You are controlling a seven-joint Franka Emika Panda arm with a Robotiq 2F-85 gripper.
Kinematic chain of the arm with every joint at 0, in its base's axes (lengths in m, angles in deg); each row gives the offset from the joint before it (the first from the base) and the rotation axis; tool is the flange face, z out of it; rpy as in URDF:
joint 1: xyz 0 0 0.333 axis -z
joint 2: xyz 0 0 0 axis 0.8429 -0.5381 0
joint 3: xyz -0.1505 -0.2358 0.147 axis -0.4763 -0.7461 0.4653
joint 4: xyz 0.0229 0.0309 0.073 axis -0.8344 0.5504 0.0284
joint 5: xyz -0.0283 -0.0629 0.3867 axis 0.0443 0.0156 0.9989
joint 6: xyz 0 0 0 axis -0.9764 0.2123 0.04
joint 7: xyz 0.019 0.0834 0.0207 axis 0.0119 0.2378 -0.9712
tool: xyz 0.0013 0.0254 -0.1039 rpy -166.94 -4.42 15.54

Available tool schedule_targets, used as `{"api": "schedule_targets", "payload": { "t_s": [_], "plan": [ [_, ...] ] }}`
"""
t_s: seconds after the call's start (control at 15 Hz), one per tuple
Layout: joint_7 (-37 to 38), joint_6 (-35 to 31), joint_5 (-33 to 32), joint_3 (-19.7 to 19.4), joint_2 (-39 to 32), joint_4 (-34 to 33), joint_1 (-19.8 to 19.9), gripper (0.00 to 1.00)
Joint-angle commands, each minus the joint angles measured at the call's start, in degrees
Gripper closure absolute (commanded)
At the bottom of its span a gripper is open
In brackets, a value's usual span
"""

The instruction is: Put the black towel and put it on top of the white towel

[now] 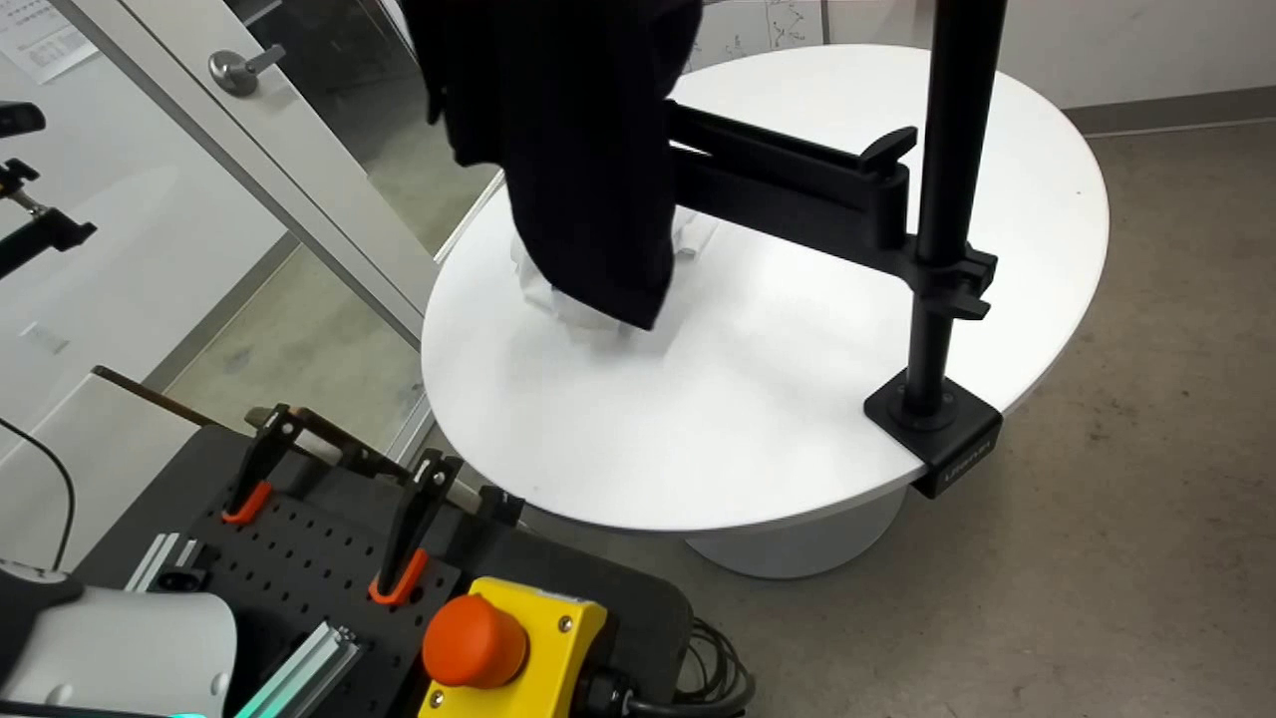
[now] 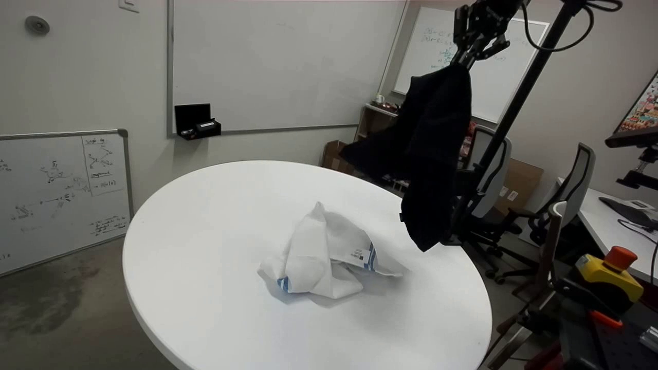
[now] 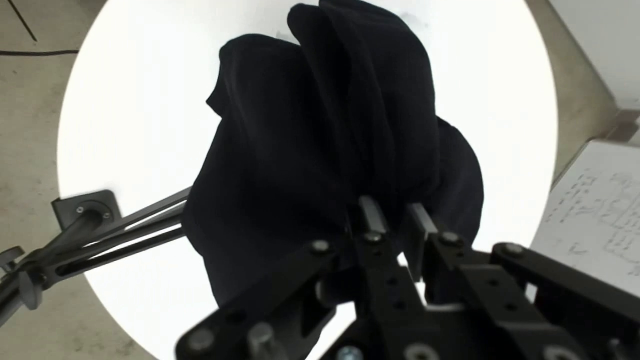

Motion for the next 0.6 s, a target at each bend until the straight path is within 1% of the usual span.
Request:
{"api": "schedule_targets", "payload": {
  "t_s": [0.0,0.27,0.53],
  "plan": [
    [-5.5,6.3,3.2,1.9,6.4,1.2,-1.3,0.96],
    [-9.2,11.1,3.8,3.9,8.8,1.7,-3.6,0.96],
    [-15.6,16.8,3.0,5.6,6.9,1.4,-6.0,0.96]
  ]
}}
